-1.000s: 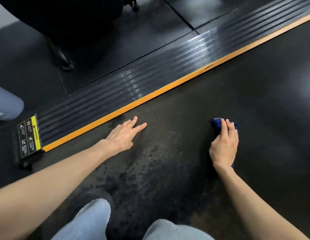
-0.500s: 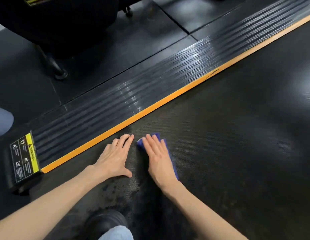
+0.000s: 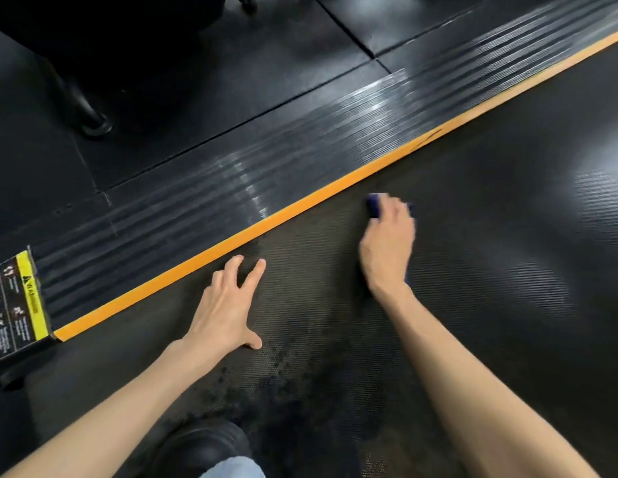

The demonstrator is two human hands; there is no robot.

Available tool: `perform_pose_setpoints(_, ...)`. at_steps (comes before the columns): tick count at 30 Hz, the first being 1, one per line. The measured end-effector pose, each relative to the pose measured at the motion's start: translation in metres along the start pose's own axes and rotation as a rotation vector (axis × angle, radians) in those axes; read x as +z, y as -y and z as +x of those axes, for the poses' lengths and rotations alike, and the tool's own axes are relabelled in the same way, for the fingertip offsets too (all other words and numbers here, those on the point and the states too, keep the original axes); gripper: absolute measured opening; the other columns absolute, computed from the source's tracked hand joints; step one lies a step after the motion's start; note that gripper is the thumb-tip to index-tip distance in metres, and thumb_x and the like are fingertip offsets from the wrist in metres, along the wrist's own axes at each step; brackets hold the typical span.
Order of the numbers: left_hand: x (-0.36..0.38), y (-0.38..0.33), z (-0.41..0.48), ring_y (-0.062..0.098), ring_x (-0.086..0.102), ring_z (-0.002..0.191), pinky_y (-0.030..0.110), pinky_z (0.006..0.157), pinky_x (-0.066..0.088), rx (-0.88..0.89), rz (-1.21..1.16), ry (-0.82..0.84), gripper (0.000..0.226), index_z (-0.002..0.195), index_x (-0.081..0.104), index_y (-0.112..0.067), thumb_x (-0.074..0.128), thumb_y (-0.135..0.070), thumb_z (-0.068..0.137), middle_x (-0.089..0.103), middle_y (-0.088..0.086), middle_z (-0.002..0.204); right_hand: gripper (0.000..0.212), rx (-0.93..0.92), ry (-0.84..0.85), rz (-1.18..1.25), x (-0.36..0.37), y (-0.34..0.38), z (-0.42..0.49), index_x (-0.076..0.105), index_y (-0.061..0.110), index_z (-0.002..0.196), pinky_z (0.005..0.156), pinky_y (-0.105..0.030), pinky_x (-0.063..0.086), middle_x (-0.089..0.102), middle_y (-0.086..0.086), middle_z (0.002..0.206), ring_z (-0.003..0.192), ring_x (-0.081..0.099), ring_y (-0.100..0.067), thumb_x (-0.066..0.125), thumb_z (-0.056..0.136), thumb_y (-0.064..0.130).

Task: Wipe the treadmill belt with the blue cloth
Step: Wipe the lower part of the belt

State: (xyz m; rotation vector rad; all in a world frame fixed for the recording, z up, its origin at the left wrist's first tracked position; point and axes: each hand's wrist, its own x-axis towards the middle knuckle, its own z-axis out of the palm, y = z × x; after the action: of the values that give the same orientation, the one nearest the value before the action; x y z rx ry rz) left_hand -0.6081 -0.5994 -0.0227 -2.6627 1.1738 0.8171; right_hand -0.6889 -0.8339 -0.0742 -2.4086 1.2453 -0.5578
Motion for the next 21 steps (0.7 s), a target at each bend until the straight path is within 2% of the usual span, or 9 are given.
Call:
perform_pose_setpoints(3,0.002,-0.001,-0.007,0.025,0.013,0.138,0.032,0.11,0.026,-0.066,-0.065,-0.01,0.125,0.148,-0.004,-0.015,0.08,-0.049,0.062,0.001,0.009,0.152,0.036,-0.363,0.144,0.075,0.018,0.049,-0.052,0.06,0.005,0.117,0.091,-0.043,0.044,0.058,-0.015,0.116,0.106,0.055,-0.033,0.054,0.081,0.005)
perform_pose_setpoints(5,0.0,-0.002,-0.007,0.024,0.014,0.139,0.031,0.111,0.024,-0.087,-0.046,-0.015,0.126,0.147,-0.001,-0.008,0.079,-0.053,0.061,0.006,0.009,0.152,0.049,-0.602,0.356,0.111,0.026,0.061,-0.082,0.053,0.008,0.129,0.106,-0.043,0.036,0.054,-0.015,0.13,0.122,0.049,-0.033,0.055,0.081,-0.001)
perform_pose_setpoints(7,-0.002,-0.002,-0.006,0.024,0.015,0.139,0.031,0.11,0.026,-0.079,-0.041,-0.02,0.126,0.147,0.001,-0.008,0.079,-0.053,0.06,0.008,0.007,0.153,0.054,-0.773,0.505,0.073,0.019,0.05,-0.07,0.051,0.013,0.133,0.11,-0.041,0.031,0.05,-0.012,0.137,0.128,0.045,-0.029,0.052,0.082,-0.003)
perform_pose_setpoints(9,-0.001,0.003,-0.007,0.023,0.015,0.138,0.033,0.109,0.028,-0.052,-0.086,-0.02,0.124,0.148,0.002,-0.012,0.079,-0.052,0.06,0.007,0.003,0.154,0.045,-0.739,0.426,0.065,0.011,0.03,-0.037,0.059,0.013,0.124,0.102,-0.041,0.041,0.056,-0.01,0.129,0.119,0.053,-0.028,0.045,0.082,0.003)
perform_pose_setpoints(12,0.002,0.008,-0.015,0.023,0.011,0.139,0.035,0.11,0.026,-0.028,-0.12,-0.002,0.121,0.148,-0.004,-0.016,0.076,-0.051,0.065,-0.001,-0.001,0.156,0.049,-0.278,0.181,0.046,-0.003,-0.01,0.008,0.058,0.006,0.124,0.106,-0.04,0.031,0.05,-0.018,0.135,0.125,0.046,-0.036,0.036,0.081,0.015)
perform_pose_setpoints(14,0.003,0.008,-0.015,0.024,0.008,0.14,0.035,0.111,0.024,-0.021,-0.097,0.006,0.12,0.148,-0.008,-0.016,0.074,-0.052,0.068,-0.006,-0.001,0.156,0.052,0.019,0.105,0.02,-0.004,-0.008,0.009,0.051,0.007,0.132,0.112,-0.039,0.023,0.043,-0.017,0.141,0.131,0.036,-0.035,0.039,0.082,0.005)
perform_pose_setpoints(15,0.003,0.008,-0.015,0.025,0.007,0.14,0.034,0.111,0.024,-0.02,-0.083,0.01,0.119,0.147,-0.009,-0.015,0.073,-0.052,0.069,-0.007,0.0,0.156,0.054,0.05,0.084,0.013,-0.002,0.006,-0.002,0.052,0.009,0.129,0.11,-0.039,0.029,0.048,-0.013,0.135,0.126,0.041,-0.032,0.041,0.077,0.0)
perform_pose_setpoints(17,0.003,0.007,-0.014,0.025,0.008,0.14,0.034,0.111,0.024,-0.017,-0.061,0.017,0.119,0.147,-0.01,-0.014,0.072,-0.052,0.071,-0.008,0.001,0.156,0.057,-0.136,0.15,0.062,0.006,0.043,-0.04,0.055,0.014,0.119,0.098,-0.04,0.039,0.055,-0.005,0.117,0.11,0.049,-0.026,0.046,0.066,-0.002)
perform_pose_setpoints(21,0.003,0.007,-0.013,0.027,0.01,0.14,0.036,0.11,0.026,-0.032,-0.053,0.024,0.118,0.148,-0.008,-0.014,0.072,-0.052,0.07,-0.006,0.004,0.156,0.067,-0.603,0.398,0.093,0.022,0.068,-0.116,0.052,0.006,0.131,0.11,-0.042,0.032,0.052,-0.015,0.135,0.125,0.049,-0.032,0.054,0.066,-0.009)
